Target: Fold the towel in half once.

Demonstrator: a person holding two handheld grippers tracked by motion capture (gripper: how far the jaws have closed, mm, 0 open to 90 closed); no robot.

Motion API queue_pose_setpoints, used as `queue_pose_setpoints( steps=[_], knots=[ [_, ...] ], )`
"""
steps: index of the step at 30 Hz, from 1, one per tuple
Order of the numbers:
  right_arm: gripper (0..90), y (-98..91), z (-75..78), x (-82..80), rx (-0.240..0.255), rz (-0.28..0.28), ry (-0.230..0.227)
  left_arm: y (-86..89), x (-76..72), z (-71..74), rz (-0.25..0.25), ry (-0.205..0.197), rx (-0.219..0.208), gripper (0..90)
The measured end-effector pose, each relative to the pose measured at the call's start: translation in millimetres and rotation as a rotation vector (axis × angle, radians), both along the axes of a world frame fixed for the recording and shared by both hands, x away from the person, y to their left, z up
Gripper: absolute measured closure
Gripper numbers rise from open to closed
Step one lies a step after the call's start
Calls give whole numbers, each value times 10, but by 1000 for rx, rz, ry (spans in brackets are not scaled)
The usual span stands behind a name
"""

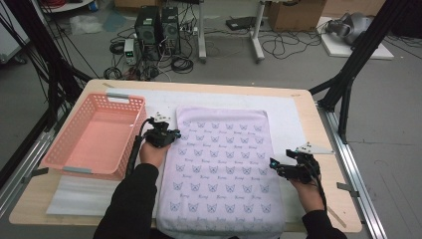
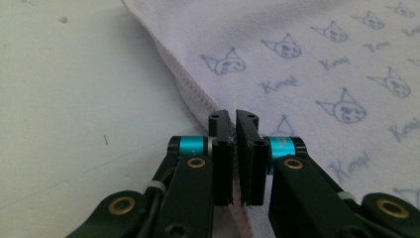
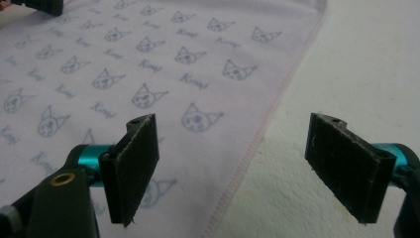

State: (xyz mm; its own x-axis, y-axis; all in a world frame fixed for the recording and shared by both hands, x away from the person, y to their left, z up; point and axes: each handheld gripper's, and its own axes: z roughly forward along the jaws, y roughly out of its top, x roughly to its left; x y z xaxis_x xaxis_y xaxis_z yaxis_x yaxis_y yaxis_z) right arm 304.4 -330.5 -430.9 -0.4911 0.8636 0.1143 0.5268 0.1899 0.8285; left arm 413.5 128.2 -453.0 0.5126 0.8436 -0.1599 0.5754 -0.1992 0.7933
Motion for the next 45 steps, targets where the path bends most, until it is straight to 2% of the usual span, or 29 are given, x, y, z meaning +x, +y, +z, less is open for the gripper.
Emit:
queue_pose_setpoints(
  steps=[4,6,9,12,17,20,27,31,32,34,37,39,41,42,43,45],
  knots=[
    [189,38,18,171,-38,-1,15,40,16,-7,11,24,-45,854],
    [199,38,8,266,-45,-9,18,41,15,-7,13,25,-44,853],
    [249,53,-56,418,-39,-56,25,47,19,-10,12,25,-50,853],
    [264,81,-128,581,-49,-102,73,57,22,-10,13,34,-56,854],
    [358,146,-125,813,-94,-136,117,67,25,-12,15,36,-63,854],
    [465,178,-130,914,-128,-146,134,69,27,-13,18,39,-71,853],
    [576,255,-127,1023,-167,-139,133,75,28,-13,16,41,-70,853],
    [844,312,-115,1002,-167,-75,143,60,24,-12,21,34,-58,854],
    [854,337,-113,994,-189,-72,135,57,22,-12,22,33,-59,854],
    [864,345,-110,991,-196,-71,132,57,21,-11,22,33,-57,855],
    [870,319,-113,994,-161,-81,145,57,22,-10,23,34,-58,856],
    [872,315,-115,995,-157,-90,143,59,22,-7,32,34,-50,858],
    [876,319,-117,999,-157,-123,134,75,34,1,71,33,-56,860],
    [877,317,-117,1007,-158,-137,129,106,48,9,88,32,-77,862],
    [877,307,-110,1019,-152,-151,131,119,56,18,97,30,-91,863],
    [879,285,-78,1028,-140,-160,107,121,67,57,108,12,-101,864]
  ],
)
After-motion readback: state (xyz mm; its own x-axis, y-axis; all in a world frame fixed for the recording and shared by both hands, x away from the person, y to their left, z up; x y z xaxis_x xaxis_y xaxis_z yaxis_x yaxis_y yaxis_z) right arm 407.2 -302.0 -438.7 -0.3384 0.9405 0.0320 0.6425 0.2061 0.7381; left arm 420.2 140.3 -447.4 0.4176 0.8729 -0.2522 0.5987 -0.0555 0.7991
